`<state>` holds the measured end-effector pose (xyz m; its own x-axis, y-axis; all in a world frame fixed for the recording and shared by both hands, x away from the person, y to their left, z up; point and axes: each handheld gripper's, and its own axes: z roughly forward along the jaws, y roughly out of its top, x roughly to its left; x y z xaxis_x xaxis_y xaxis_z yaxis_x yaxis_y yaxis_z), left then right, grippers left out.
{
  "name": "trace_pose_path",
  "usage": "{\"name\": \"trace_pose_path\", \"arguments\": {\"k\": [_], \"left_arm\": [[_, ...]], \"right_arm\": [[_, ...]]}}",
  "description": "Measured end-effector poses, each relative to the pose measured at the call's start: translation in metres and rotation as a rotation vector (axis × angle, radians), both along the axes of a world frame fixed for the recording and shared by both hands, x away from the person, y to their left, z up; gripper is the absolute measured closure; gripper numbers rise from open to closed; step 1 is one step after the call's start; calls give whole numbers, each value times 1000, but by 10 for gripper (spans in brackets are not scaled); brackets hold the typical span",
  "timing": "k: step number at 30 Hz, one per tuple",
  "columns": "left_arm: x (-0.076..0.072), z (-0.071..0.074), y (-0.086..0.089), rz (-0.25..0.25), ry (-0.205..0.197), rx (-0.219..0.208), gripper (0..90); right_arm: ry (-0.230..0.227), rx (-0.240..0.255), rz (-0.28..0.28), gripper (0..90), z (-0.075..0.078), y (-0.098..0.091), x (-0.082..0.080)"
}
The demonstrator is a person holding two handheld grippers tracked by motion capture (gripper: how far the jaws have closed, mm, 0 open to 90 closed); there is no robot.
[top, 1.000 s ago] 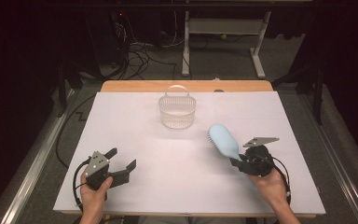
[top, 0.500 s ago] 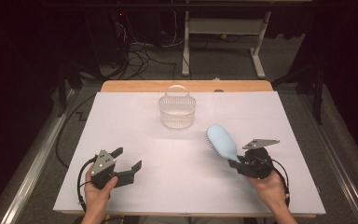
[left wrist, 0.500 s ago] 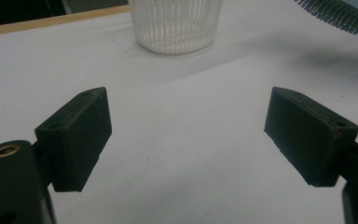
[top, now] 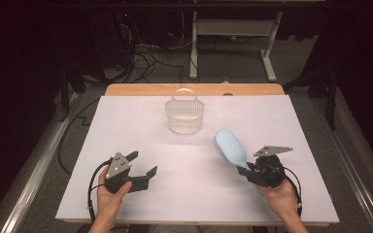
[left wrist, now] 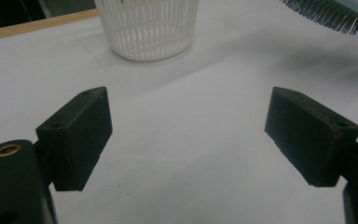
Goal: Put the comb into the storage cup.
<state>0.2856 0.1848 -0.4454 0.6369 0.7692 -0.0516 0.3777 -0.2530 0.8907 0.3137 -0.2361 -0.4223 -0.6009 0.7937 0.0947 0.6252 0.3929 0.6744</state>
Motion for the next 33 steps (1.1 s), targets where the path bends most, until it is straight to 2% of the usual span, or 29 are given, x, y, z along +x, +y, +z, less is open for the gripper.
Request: {"name": "trace_pose_path", "arguments": {"k": [14,22,33], "left_arm": [[6,2,-22,-63,3,-5,155],[8,4,-35,-93,-1,-29,154],[11,4,-47,-123,8,-40,157]], "right_arm": [[-16,6,26,700,1,7,-3],[-25,8,40,700,2,12,-5],[-34,11,54,700,3,17,-6]]}}
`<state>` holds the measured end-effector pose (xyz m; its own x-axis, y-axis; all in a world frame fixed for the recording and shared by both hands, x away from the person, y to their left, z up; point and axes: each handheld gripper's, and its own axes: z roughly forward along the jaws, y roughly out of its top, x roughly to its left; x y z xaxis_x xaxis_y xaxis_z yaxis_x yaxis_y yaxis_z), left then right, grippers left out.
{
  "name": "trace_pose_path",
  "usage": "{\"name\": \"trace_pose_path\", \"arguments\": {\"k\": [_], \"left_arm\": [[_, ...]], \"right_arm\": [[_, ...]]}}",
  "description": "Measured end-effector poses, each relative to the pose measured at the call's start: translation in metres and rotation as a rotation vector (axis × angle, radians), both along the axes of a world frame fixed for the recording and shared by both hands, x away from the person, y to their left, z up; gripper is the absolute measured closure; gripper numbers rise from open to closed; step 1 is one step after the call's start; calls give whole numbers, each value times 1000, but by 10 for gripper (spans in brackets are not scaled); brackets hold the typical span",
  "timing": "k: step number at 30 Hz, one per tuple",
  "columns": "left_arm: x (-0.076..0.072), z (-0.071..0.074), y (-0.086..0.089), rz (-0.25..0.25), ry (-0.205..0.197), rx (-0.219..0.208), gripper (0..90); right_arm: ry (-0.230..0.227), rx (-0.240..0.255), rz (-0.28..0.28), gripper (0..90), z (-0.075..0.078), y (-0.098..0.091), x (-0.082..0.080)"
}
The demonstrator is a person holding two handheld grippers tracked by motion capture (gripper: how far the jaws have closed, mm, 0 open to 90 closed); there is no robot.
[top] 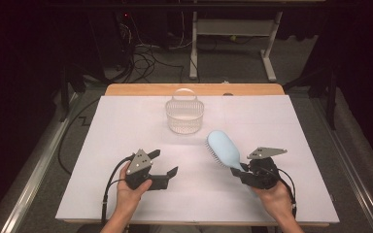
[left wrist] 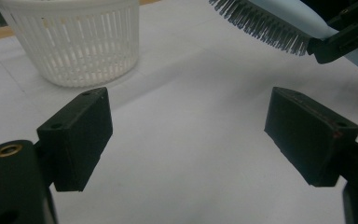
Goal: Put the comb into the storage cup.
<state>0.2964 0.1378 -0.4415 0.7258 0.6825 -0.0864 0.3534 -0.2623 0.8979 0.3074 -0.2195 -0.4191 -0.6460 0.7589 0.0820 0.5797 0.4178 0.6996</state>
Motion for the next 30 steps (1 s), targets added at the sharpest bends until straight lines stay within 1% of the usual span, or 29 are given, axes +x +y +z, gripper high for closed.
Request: {"name": "trace_pose_path", "arguments": {"k": [9,13,14,21,25,28,30], "left_arm": [[3,0,-13,-15,-12,7,152],[6,-1,-20,-41,2,-1,159],[6,-1,-22,-44,1,-1,159],[8,-2,-28,-66,-6,2,160],[8,-5,-32,-88,-3,16,160],[7,-7,-34,-93,8,7,158],[6,-7,-36,-102,5,3,156]], "right_arm": [[-10,8,10,700,2,4,-1],[-6,12,8,700,1,6,0],[-7,8,16,701,1,7,0],[-10,9,29,700,1,15,1],[-13,7,45,701,0,20,1],[-14,9,61,700,0,24,-1],[-14,10,72,700,0,27,-3]]}}
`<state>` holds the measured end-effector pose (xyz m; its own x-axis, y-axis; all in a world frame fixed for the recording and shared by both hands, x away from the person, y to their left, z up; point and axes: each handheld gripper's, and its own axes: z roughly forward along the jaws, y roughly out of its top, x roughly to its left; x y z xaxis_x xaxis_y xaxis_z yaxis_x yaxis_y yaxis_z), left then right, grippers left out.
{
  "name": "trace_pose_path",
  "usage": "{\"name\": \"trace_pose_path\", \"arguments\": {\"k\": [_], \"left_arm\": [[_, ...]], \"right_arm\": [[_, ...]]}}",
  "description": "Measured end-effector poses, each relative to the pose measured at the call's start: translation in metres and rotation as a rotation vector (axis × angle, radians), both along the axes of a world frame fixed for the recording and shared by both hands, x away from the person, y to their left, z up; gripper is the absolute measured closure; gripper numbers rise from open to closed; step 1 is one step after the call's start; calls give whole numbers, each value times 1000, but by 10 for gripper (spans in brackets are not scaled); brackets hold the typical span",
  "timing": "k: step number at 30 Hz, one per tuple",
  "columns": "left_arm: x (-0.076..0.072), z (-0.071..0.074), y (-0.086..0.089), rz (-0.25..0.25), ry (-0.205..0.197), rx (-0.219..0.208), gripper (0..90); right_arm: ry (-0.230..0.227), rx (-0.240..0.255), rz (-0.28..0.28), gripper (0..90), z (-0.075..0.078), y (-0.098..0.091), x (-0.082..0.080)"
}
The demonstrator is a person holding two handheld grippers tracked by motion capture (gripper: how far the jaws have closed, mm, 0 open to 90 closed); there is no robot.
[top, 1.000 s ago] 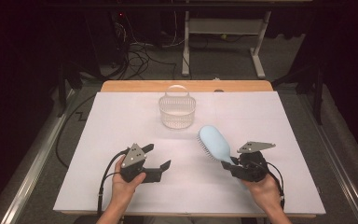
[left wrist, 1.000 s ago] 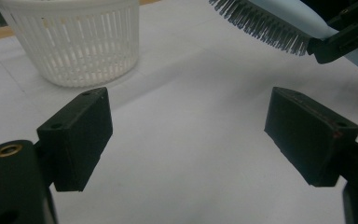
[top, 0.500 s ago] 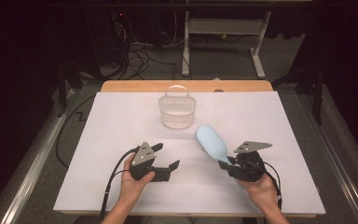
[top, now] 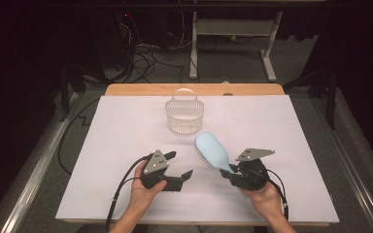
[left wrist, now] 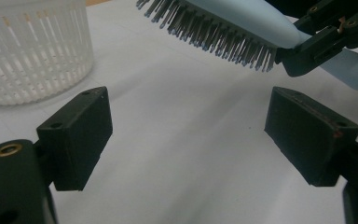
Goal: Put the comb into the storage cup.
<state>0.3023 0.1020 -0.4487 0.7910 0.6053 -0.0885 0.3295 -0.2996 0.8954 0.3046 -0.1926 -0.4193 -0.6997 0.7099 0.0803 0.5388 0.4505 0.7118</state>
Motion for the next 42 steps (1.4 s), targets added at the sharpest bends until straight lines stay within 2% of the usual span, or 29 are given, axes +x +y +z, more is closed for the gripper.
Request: {"name": "trace_pose_path", "arguments": {"k": [10,17,25,42], "left_arm": [[-1,0,-1,-4,12,-31,152],[-2,0,-3,-32,18,-48,154],[0,-3,-8,-29,55,-66,154],[-1,-3,-20,-26,71,-88,152]], "right_arm": [[-16,4,39,700,2,15,-3],[-19,0,72,700,1,25,-6],[-18,4,85,701,0,28,-5],[-37,-2,103,700,-2,34,-6]]}}
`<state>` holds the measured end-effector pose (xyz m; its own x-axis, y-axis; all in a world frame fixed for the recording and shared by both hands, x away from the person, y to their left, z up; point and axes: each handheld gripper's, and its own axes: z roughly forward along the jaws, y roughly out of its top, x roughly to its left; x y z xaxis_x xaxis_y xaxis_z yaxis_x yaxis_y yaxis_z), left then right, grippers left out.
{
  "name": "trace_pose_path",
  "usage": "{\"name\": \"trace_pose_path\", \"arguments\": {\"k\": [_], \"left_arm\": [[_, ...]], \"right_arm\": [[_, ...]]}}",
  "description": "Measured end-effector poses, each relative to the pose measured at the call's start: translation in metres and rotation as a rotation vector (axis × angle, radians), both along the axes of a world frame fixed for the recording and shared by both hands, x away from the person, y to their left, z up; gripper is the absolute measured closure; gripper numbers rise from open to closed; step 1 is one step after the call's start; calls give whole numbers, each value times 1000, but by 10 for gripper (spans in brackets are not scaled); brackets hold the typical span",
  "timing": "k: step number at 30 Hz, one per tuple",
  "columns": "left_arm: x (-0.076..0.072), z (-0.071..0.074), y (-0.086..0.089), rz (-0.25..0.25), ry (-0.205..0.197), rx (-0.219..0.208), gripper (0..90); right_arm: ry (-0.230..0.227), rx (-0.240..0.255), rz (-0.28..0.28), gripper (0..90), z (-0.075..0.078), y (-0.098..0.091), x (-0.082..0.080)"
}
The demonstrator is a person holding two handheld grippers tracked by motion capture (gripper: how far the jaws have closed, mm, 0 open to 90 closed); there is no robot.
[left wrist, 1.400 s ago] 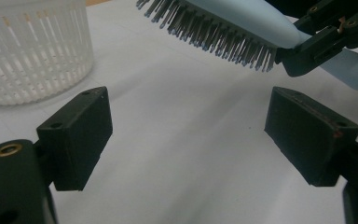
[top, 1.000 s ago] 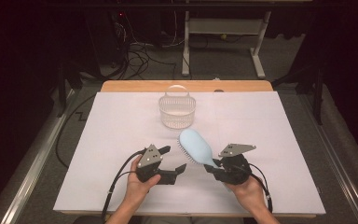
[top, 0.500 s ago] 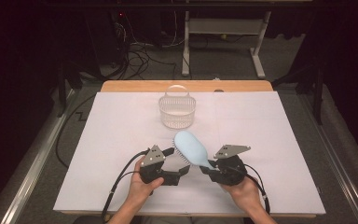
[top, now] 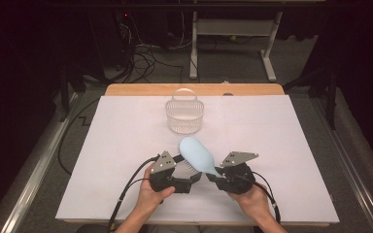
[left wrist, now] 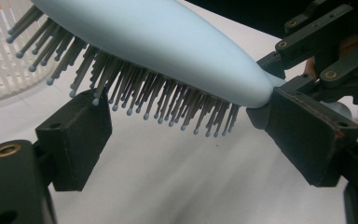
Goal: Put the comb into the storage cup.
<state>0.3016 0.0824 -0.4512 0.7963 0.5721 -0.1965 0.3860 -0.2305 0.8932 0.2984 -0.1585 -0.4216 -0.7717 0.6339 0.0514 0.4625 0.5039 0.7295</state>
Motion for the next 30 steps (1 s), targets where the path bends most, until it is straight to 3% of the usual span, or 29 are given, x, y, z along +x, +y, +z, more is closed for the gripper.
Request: {"name": "trace_pose_path", "arguments": {"k": [18,30], "left_arm": [[2,2,0,12,38,-35,132],[1,3,-2,4,32,-34,135]], "right_arm": [[-14,-25,14,701,-4,12,-4],[-38,-53,43,702,-5,23,-9]]}}
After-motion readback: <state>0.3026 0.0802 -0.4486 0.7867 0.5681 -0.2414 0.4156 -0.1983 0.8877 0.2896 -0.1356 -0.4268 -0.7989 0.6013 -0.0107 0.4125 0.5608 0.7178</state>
